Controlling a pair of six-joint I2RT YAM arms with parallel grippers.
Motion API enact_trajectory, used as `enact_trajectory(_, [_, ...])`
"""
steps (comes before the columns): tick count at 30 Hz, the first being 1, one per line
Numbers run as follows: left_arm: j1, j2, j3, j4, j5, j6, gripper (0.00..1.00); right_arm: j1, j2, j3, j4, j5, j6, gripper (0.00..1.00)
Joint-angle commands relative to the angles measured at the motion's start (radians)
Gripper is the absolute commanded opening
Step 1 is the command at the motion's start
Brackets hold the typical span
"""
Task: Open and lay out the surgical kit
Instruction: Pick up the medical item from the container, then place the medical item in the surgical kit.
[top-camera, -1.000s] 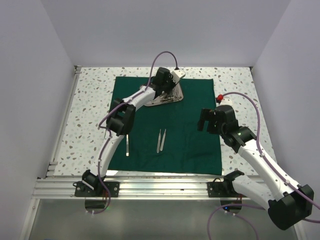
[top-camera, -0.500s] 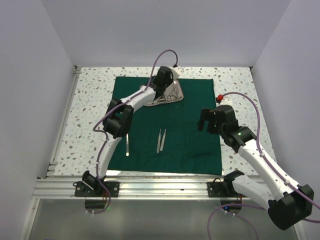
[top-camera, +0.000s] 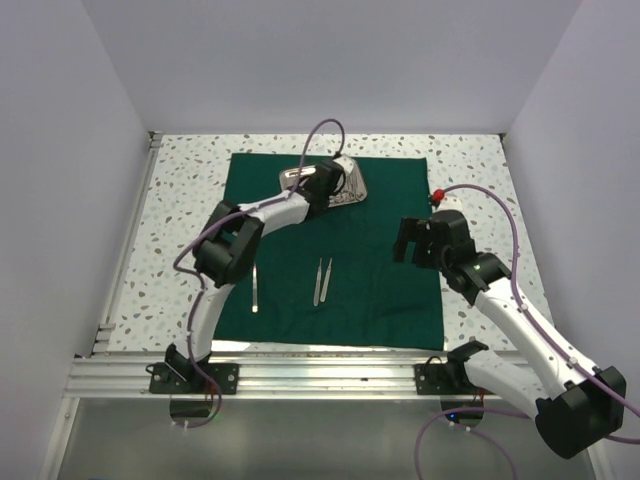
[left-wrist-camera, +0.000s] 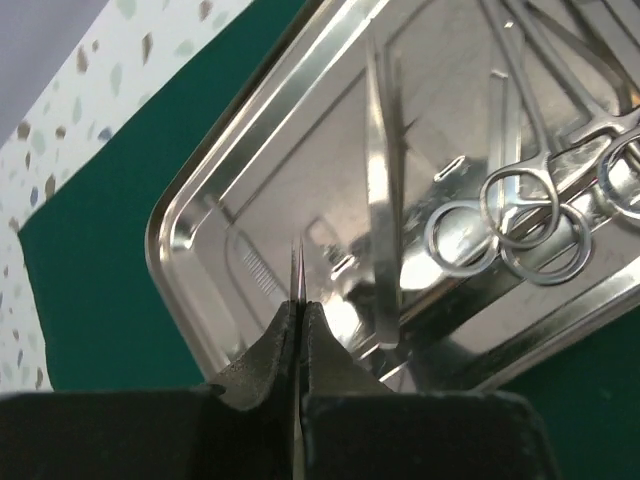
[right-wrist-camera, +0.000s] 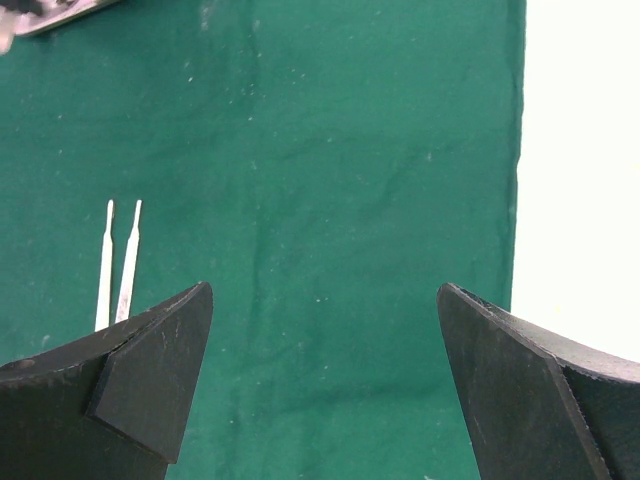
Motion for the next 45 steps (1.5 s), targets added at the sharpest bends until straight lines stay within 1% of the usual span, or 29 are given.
enact_trajectory(1, [-0.001,-0.256,-0.13,0.068,-0.067,-0.23,0.0,-0.001,0.002,-0.007,0.045,-0.04,-0.004,0.98])
enact_trajectory(3, [-0.012,-0.342,-0.197,0.064,-0.096,-0.288,0.0,-0.001,0.002,-0.01,0.053,-0.05,-0.003,0.98])
enact_trajectory(4, [-0.015,-0.37,-0.25,0.049,-0.11,-0.36,0.0,-0.001,0.002,-0.012,0.05,-0.055,-0.004,0.98])
enact_trajectory(5, [-0.015,-0.398,-0.278,0.032,-0.116,-0.396,0.0,0.0,0.002,-0.012,0.051,-0.058,-0.004,0.98])
enact_trajectory(6, [-0.015,-0.46,-0.31,0.01,-0.117,-0.428,0.0,0.0,0.003,-0.013,0.051,-0.063,-0.007,0.98])
enact_trajectory(7, [-0.015,-0.491,-0.386,0.006,-0.119,-0.489,0.0,0.0,0.003,-0.013,0.053,-0.069,-0.006,0.98])
enact_trajectory(8, [-0.015,-0.523,-0.425,-0.001,-0.122,-0.52,0.0,-0.001,0.003,-0.013,0.048,-0.078,-0.007,0.98])
enact_trajectory(9, [-0.013,-0.583,-0.464,-0.005,-0.113,-0.543,0.0,0.0,0.002,-0.015,0.047,-0.08,-0.009,0.99])
enact_trajectory(10, [-0.013,-0.612,-0.543,-0.002,-0.11,-0.572,0.0,0.0,0.0,-0.015,0.047,-0.084,-0.009,0.98])
enact_trajectory(12, [-0.013,-0.684,-0.612,-0.011,-0.098,-0.609,0.0,0.0,-0.009,-0.024,0.048,-0.096,-0.009,0.99])
enact_trajectory(13, [-0.013,-0.704,-0.672,-0.017,-0.097,-0.649,0.0,-0.001,-0.015,-0.026,0.05,-0.101,-0.009,0.98])
enact_trajectory(15, [-0.013,-0.76,-0.724,-0.025,-0.088,-0.693,0.0,0.0,-0.017,-0.035,0.062,-0.124,-0.007,0.98])
enact_trajectory(16, [-0.013,-0.777,-0.775,-0.025,-0.084,-0.73,0.0,0.0,-0.015,-0.036,0.063,-0.13,-0.007,0.98])
enact_trajectory(18, [-0.015,-0.829,-0.829,-0.013,-0.052,-0.758,0.0,0.0,-0.009,-0.036,0.062,-0.146,-0.01,0.98])
enact_trajectory(22, [-0.024,-0.922,-1.0,0.025,-0.005,-0.816,0.0,0.0,-0.007,-0.042,0.06,-0.155,-0.009,0.98])
enact_trajectory(26, [-0.044,-1.004,-1.087,0.018,0.007,-0.859,0.0,-0.001,-0.014,-0.047,0.065,-0.155,-0.009,0.98])
enact_trajectory(28, [-0.051,-1.024,-1.123,-0.01,0.008,-0.881,0.0,-0.001,-0.014,-0.046,0.063,-0.152,-0.009,0.98])
enact_trajectory(31, [-0.064,-1.056,-1.186,-0.001,0.024,-0.896,0.0,-0.001,-0.018,-0.046,0.062,-0.143,-0.009,0.99])
enact_trajectory(35, [-0.062,-1.076,-1.205,-0.016,0.004,-0.907,0.0,0.0,-0.017,-0.046,0.062,-0.138,-0.007,0.98])
enact_trajectory(38, [-0.064,-1.082,-1.205,-0.022,-0.027,-0.918,0.14,0.0,-0.018,-0.046,0.057,-0.139,-0.007,0.98])
enact_trajectory(39, [-0.064,-1.081,-1.199,-0.024,-0.027,-0.915,0.29,-0.001,-0.02,-0.049,0.059,-0.138,-0.007,0.99])
enact_trajectory(41, [-0.062,-1.079,-1.188,-0.033,-0.033,-0.912,0.37,-0.001,-0.021,-0.05,0.06,-0.138,-0.006,0.98])
enact_trajectory(42, [-0.062,-1.079,-1.168,-0.037,-0.035,-0.912,0.45,-0.001,-0.024,-0.053,0.063,-0.139,-0.006,0.98])
enact_trajectory(44, [-0.064,-1.079,-1.147,-0.047,-0.042,-0.902,0.49,-0.001,-0.026,-0.053,0.063,-0.141,-0.007,0.98])
enact_trajectory(45, [-0.064,-1.077,-1.124,-0.048,-0.044,-0.901,0.54,0.0,-0.026,-0.053,0.063,-0.141,-0.004,0.99])
